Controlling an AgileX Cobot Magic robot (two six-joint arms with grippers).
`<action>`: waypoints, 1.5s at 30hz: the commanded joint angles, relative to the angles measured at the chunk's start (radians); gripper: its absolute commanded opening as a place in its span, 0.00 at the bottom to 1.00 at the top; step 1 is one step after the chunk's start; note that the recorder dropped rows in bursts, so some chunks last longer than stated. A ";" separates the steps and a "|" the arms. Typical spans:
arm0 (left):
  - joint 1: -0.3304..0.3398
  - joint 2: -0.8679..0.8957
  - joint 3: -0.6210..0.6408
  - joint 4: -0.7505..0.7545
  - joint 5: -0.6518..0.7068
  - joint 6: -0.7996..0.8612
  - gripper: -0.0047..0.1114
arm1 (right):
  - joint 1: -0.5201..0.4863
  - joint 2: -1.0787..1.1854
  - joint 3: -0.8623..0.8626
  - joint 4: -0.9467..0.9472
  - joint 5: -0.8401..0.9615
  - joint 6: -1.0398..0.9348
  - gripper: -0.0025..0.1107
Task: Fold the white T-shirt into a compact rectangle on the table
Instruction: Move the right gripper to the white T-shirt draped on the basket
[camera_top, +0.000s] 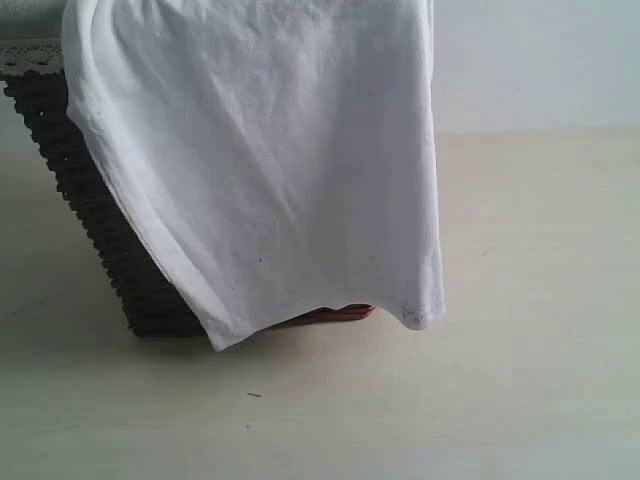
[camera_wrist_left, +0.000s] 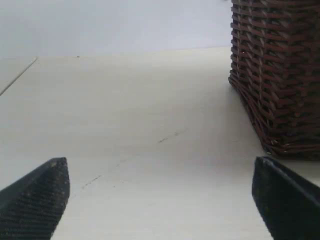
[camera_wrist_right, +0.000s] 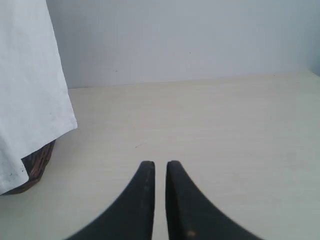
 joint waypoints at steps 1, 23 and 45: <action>0.003 -0.006 -0.001 -0.007 -0.008 -0.004 0.85 | -0.005 -0.006 0.004 -0.006 -0.004 -0.003 0.11; 0.003 -0.006 -0.001 -0.007 -0.008 -0.004 0.85 | -0.005 0.615 -0.140 0.043 -0.167 -0.150 0.11; 0.003 -0.006 -0.001 -0.007 -0.008 -0.004 0.85 | -0.124 1.282 -0.925 1.103 0.937 -1.796 0.02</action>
